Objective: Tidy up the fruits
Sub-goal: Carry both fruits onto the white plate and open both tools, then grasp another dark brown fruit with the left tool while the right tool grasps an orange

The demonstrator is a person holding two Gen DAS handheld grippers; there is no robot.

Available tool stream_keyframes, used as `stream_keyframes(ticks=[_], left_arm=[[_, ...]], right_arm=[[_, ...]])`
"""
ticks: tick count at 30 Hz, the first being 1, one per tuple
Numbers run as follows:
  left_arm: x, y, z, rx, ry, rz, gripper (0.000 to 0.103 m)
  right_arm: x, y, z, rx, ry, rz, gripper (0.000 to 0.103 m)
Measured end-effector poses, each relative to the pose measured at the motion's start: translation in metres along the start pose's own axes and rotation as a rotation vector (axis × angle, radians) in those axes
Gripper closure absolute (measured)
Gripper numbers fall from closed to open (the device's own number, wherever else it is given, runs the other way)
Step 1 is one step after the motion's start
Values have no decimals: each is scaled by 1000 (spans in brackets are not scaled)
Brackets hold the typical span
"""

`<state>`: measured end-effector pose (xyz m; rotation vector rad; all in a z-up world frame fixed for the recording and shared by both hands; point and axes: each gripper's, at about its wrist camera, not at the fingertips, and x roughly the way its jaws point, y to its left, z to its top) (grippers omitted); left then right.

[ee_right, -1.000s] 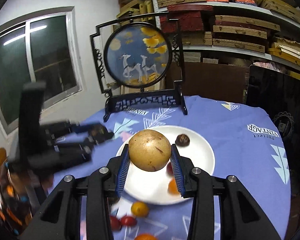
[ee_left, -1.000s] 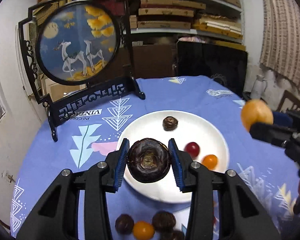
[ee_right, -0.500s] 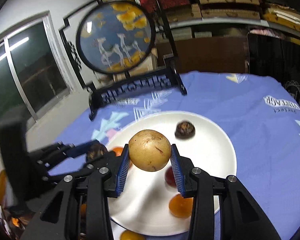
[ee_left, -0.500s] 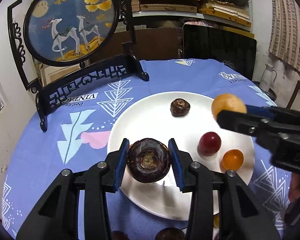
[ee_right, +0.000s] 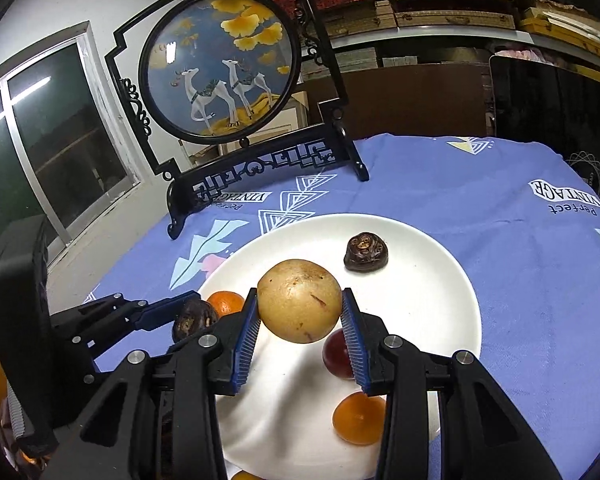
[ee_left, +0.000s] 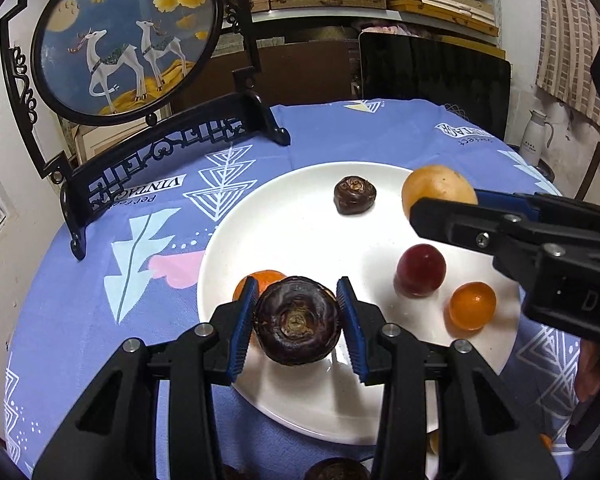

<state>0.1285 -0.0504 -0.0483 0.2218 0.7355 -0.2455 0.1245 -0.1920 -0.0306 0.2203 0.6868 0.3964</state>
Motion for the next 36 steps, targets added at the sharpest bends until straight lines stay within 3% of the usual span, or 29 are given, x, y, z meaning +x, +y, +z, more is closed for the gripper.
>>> stream_keyframes(ticks=[5,6,7,8,12,15,20,22,24,29,33,36], left_arm=[[4,4,0,-21,3,14,58],[3,5,0,-27,-5,20,45],[2,6,0,-31,-13,25,30],[-2,7,0,-38,-31,34,26],[-8,5,0,-28,-52,35,26],[-8,3,0,-12,-56,42,26],[-12,6,-1,-6,-81,70,19],[-13,9,0,-8,-88,73,18],[-14,11,0,-13,-93,77,16],[-15,10,0,-6,-102,87,14],[-16,10,0,-7,-109,88,14],[-17,11,0,-12,-113,90,13]], right_arm=[[-2,-3,2,19,-30,-6,60],[-3,-5,1,25,-47,-4,46],[-5,-7,1,32,-59,-7,39],[-7,-7,0,38,-72,-11,36],[-13,-8,0,39,-88,-9,36],[-12,-9,-1,49,-78,-28,25],[-14,-13,-4,59,-92,-45,24],[-17,-13,-4,62,-108,-54,18],[-24,-13,-4,70,-145,-76,6],[-48,-18,-1,98,-270,-36,4],[-58,-20,0,77,-291,50,4],[-63,-19,-1,69,-316,54,4]])
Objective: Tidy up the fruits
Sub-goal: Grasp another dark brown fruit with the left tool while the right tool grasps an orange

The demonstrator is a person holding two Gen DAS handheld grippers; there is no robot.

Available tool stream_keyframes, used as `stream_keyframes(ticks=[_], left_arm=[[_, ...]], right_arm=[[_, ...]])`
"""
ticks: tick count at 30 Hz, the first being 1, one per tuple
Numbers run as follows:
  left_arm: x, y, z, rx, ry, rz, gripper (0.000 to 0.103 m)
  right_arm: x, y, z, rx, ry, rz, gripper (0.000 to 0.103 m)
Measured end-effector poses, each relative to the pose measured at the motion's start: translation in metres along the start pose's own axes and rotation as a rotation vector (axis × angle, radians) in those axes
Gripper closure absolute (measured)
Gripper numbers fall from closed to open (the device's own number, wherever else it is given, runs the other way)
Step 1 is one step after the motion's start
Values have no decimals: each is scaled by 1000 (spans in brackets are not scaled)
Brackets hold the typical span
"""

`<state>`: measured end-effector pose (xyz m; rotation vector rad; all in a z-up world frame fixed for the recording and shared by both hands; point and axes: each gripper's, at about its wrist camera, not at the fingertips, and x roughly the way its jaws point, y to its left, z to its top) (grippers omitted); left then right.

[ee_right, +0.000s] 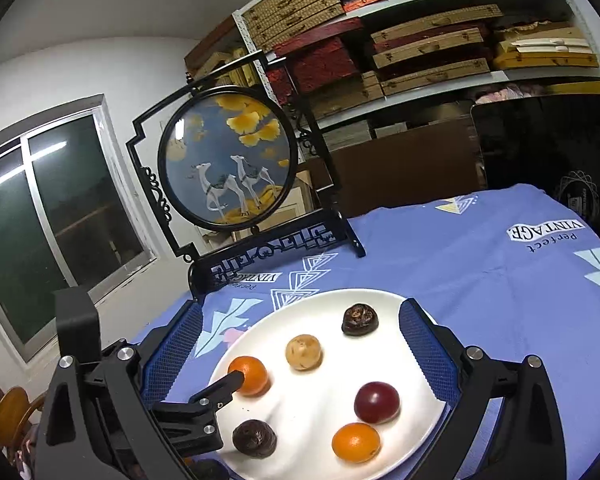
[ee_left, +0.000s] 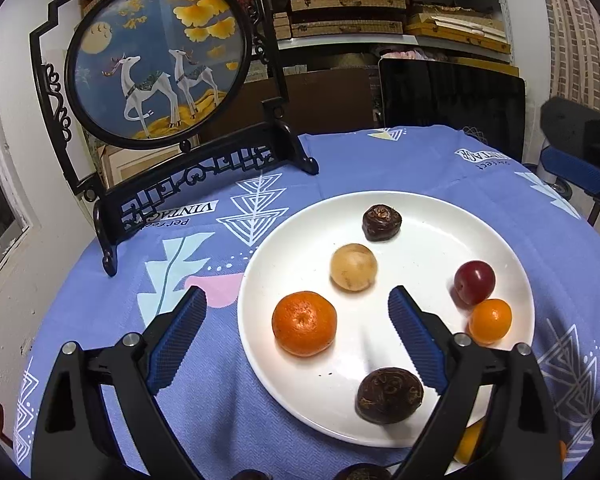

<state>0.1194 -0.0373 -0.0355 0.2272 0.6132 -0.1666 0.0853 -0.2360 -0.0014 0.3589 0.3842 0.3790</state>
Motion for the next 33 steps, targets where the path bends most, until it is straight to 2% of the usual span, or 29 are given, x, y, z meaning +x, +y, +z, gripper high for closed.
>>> stream_keyframes(ticks=[4,7,9,12,17,20,23,26,29,33], left_arm=[[-2,1,1,-8,-9,3,13],[-4,3,1,-14,-21,2,13],[-6,4,2,-13,-30,0,13],[-8,5,3,-17,-38,-5,13],[-11,3,4,1,-37,-8,13],[-21,5,6,2,-64,-12,13],[-41,11,4,-7,-103,-10,12],[-63,21,-10,-24,-108,-28,9],[-83,28,-28,-24,-66,-72,9],[-109,30,-55,8,1,-113,8]], right_arm=[[-11,3,3,-7,-63,7,4],[-18,6,6,8,-93,60,4],[-15,6,8,24,-49,120,4],[-9,10,7,8,11,147,4],[-16,27,6,-101,13,75,4],[-33,28,-1,-113,32,78,4],[-54,27,-20,-157,154,47,4],[-74,29,-46,-241,278,11,4],[-92,36,-77,-331,400,7,4],[-92,50,-110,-439,492,-26,4]])
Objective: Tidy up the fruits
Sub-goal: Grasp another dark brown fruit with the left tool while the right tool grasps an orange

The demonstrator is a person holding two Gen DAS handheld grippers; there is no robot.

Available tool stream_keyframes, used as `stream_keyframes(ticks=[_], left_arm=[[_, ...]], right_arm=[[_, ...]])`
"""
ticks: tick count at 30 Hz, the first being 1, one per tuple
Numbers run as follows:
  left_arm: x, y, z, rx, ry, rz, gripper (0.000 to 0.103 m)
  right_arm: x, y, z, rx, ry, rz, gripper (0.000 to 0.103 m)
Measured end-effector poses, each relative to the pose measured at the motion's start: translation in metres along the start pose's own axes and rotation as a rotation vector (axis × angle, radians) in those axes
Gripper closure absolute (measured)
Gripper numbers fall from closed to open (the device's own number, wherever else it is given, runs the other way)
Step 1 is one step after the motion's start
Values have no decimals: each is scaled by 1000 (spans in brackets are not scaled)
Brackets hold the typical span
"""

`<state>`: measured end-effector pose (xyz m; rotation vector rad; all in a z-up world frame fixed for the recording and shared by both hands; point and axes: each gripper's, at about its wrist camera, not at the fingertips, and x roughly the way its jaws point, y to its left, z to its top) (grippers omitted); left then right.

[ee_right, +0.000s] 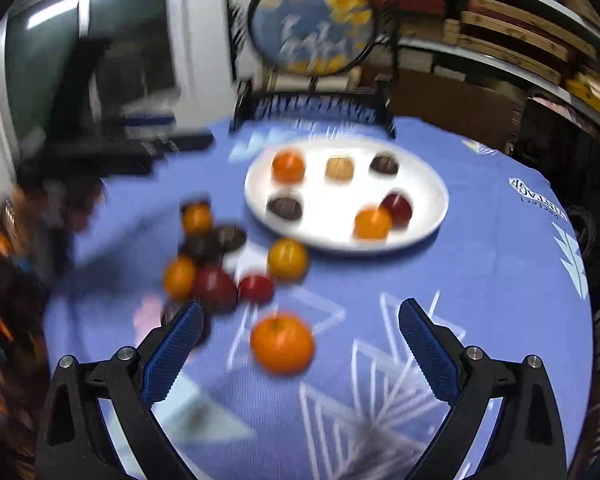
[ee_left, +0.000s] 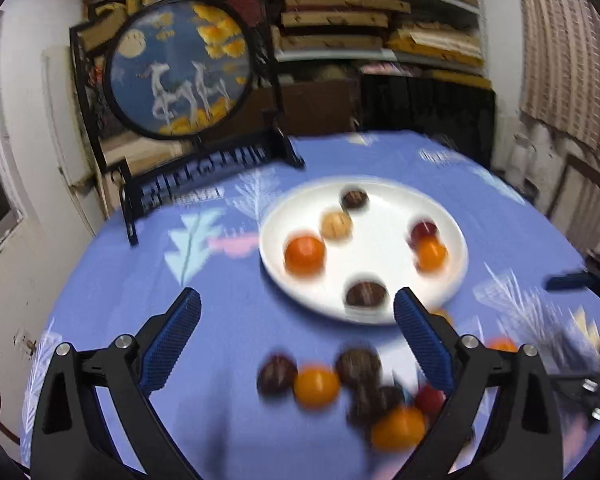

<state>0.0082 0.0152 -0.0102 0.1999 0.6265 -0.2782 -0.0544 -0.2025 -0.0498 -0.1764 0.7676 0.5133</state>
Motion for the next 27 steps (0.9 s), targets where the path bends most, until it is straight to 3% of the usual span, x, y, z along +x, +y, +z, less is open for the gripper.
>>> stream_keyframes(ticks=[4,5,8,12,15,21,24,27], left_arm=[[-25,-13,-31,52,70,-50,8],[-31,-20,-39,78,90,-62,8],[-40,-39,-57,117,131,-99,8],[-39,-67,-76,115,203,-192,8],[-25,-89,-84,96,256,-211,9],[16,-103,-82,10,341,-140,28],[19,-100,-81,5,337,-130,57],[10,-93,-81,4,335,-161,58]], right_arm=[[21,16,-3,-55,74,-25,9],[26,18,-3,-66,91,-29,18],[41,22,-9,-83,161,-46,59],[29,21,-15,-69,155,-46,59],[17,18,-21,-56,142,-52,59],[-1,13,-28,-33,112,-51,59],[-3,11,-31,-25,104,-45,59],[-4,12,-32,-25,99,-38,59]])
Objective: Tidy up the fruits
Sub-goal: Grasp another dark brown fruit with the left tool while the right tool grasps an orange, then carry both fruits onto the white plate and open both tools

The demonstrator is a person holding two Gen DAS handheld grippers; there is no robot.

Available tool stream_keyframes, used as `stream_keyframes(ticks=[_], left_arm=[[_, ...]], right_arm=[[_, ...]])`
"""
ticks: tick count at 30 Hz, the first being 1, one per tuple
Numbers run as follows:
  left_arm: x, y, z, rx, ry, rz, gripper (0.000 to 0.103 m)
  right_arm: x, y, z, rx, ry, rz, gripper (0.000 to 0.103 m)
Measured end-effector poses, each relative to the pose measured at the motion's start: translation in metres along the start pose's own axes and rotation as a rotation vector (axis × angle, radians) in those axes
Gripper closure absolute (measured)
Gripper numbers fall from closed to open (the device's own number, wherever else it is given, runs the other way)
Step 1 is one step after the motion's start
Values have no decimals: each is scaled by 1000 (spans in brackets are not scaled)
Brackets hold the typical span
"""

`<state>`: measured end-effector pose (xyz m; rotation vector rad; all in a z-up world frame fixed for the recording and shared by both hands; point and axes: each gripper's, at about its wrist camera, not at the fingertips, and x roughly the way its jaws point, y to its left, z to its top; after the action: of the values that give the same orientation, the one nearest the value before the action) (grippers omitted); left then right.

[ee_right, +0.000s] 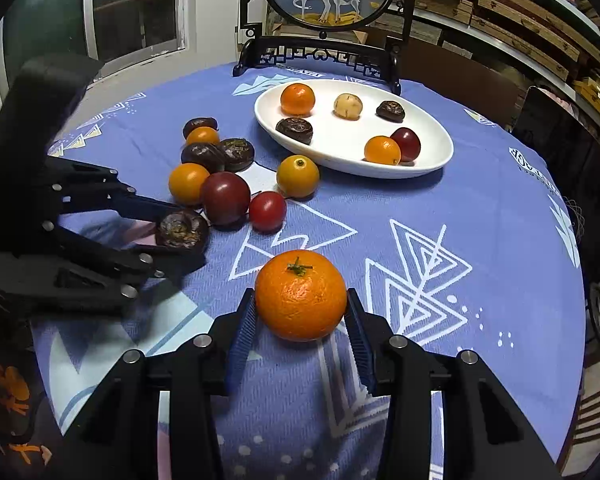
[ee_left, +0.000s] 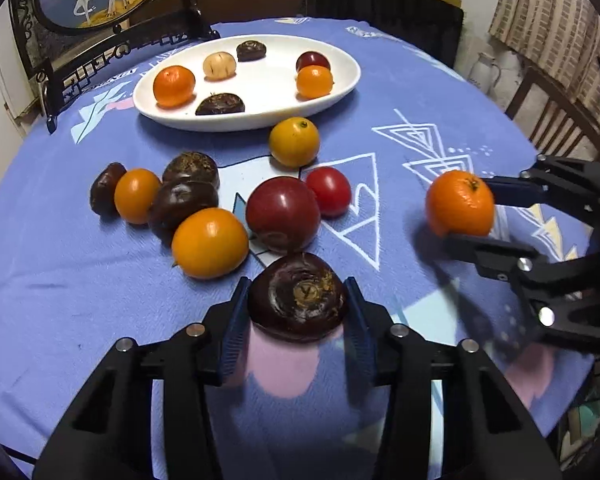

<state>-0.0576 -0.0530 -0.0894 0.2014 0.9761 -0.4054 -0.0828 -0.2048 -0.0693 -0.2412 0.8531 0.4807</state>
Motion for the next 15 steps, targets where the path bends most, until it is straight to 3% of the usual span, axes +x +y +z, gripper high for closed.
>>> stream_keyframes(ticks=[8,15], left_arm=[[-39,33,0,-10,-88,47,58],[-51,59,44,-22,-164,98,58]], right_arm=[[2,4,4,-9,-3,21,59],[6,-1,14,9,-15,34,59]])
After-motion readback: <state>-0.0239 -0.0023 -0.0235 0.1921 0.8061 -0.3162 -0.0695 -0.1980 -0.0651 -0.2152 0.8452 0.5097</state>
